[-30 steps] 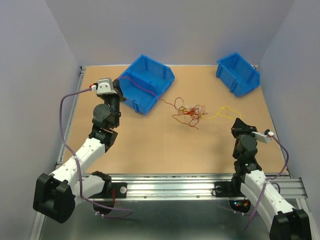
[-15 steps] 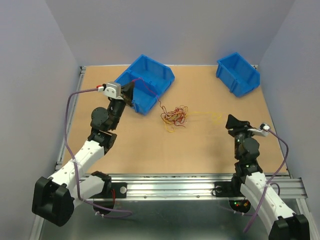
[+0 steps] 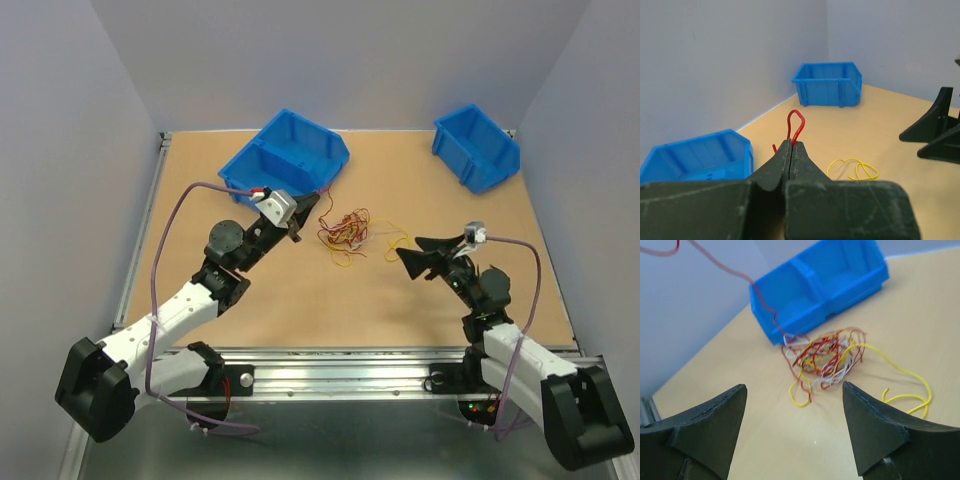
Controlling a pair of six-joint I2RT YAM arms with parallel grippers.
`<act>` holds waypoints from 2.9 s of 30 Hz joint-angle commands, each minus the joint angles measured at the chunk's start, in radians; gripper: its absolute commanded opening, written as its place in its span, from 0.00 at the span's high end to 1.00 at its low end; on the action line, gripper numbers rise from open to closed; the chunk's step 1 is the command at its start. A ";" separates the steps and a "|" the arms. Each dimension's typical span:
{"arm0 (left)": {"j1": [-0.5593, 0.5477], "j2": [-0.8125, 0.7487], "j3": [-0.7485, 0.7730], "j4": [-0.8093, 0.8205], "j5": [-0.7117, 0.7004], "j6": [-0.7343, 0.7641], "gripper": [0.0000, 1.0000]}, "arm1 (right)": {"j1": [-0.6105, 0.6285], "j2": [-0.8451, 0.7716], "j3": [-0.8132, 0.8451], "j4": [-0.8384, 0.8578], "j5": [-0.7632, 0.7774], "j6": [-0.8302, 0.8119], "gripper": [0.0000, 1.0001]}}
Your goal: Untangle the cables
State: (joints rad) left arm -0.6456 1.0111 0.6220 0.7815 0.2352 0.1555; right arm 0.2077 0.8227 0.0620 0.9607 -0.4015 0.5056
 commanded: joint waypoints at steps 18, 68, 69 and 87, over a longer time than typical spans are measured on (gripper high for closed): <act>-0.002 -0.095 0.055 -0.024 -0.028 -0.010 1.00 | 0.401 0.754 0.578 0.147 0.096 -0.437 0.21; 0.017 0.061 0.012 0.058 -0.015 0.085 0.60 | 0.412 0.374 0.618 -0.022 0.055 -0.296 0.99; 0.017 0.057 0.009 0.055 0.065 0.087 0.52 | 0.412 0.343 0.611 -0.033 0.059 -0.297 0.99; -0.005 0.213 0.145 -0.159 0.444 0.157 0.23 | 0.412 0.355 0.625 -0.125 0.066 -0.266 1.00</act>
State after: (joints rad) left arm -0.6384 1.1957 0.7094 0.6491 0.6106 0.2836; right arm 0.6113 1.1656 0.6724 0.8082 -0.3431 0.2119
